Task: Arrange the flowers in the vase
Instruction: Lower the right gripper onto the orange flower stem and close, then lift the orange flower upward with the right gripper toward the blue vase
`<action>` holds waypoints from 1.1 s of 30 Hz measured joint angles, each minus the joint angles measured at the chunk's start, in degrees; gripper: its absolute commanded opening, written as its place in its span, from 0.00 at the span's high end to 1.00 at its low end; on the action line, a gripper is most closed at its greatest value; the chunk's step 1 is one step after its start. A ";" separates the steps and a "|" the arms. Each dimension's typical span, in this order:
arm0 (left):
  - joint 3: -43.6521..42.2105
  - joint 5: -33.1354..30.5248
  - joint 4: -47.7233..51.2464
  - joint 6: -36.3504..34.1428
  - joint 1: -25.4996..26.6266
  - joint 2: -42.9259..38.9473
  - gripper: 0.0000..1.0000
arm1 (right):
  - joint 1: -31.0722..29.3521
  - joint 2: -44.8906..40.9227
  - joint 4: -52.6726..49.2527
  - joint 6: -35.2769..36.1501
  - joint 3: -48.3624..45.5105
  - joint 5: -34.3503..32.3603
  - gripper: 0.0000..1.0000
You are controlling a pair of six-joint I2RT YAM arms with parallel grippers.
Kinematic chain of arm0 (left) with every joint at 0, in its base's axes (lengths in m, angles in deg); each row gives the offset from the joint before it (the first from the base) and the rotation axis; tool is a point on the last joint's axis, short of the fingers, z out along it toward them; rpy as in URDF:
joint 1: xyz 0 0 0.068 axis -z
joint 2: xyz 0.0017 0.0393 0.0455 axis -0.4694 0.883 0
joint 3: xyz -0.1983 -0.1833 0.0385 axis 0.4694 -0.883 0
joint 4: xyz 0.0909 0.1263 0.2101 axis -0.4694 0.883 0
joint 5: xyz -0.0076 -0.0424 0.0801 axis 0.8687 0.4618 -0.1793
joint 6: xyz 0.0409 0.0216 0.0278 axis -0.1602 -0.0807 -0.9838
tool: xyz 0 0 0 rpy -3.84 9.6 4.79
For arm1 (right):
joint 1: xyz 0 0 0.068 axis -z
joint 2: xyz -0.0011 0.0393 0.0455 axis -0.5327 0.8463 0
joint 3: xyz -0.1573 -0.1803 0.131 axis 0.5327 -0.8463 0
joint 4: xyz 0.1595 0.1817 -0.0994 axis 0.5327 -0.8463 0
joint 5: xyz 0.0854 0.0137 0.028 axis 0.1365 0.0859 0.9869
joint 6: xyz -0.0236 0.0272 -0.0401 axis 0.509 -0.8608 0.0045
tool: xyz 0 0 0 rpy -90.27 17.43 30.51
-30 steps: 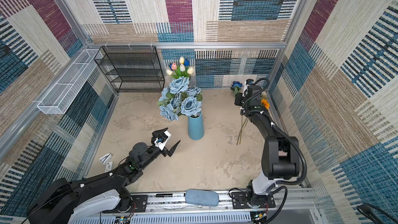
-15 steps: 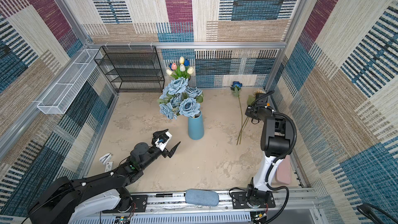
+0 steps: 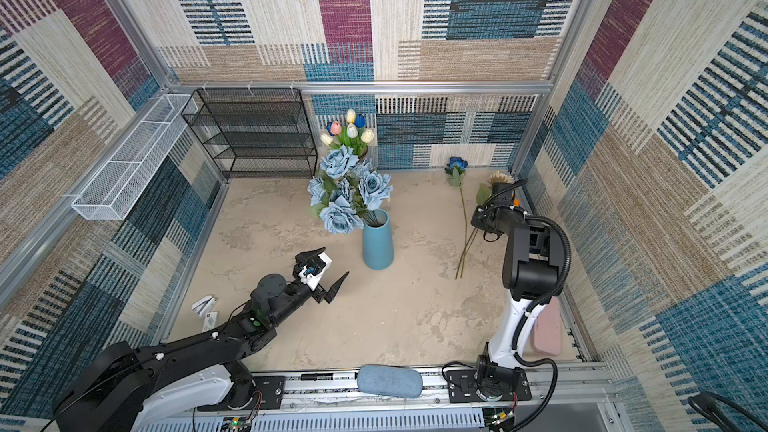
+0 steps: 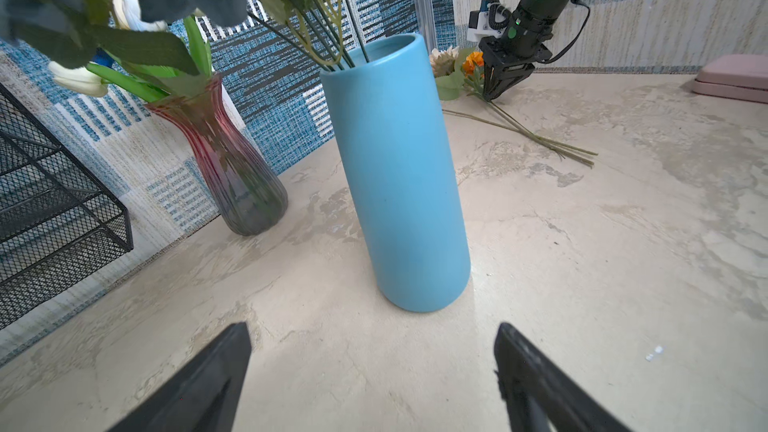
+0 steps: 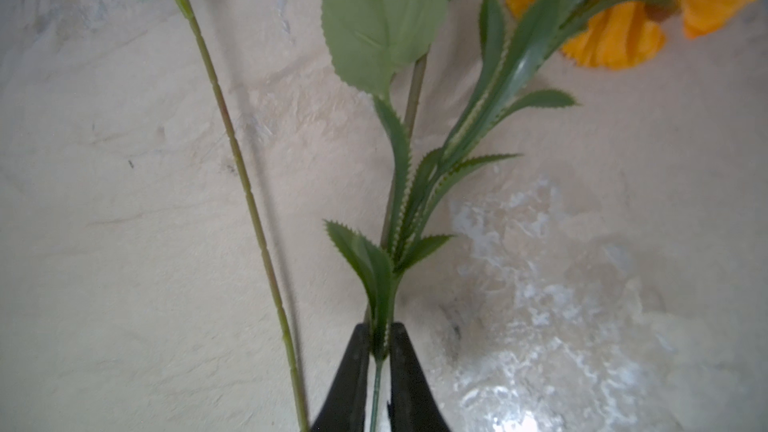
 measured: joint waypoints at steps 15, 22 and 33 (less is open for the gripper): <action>0.00 0.00 0.02 0.04 0.00 0.13 0.06 | -1.33 -9.60 -3.34 -0.20 0.68 -3.39 1.00; 0.00 -0.02 0.02 0.22 0.04 0.13 0.06 | -4.46 -15.52 -5.42 -0.17 3.96 -4.63 1.00; 0.00 -0.46 0.07 0.22 0.15 -0.09 0.06 | -15.17 -25.20 -2.99 4.61 5.99 -6.08 1.00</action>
